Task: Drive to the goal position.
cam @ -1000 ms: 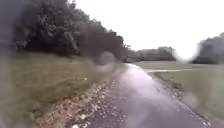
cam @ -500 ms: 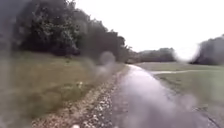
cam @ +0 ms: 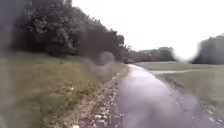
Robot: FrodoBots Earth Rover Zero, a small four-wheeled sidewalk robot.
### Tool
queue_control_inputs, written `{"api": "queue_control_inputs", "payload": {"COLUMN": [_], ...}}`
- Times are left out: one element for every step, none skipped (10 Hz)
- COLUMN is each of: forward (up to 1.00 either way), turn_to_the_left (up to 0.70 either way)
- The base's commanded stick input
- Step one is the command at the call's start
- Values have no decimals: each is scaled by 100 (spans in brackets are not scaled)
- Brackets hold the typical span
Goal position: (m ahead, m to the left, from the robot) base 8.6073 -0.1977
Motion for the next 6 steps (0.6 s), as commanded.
{"api": "queue_control_inputs", "payload": {"forward": [85, 85, 85, 85, 85, 85], "turn_to_the_left": [0, 0, 0, 0, 0, 0]}}
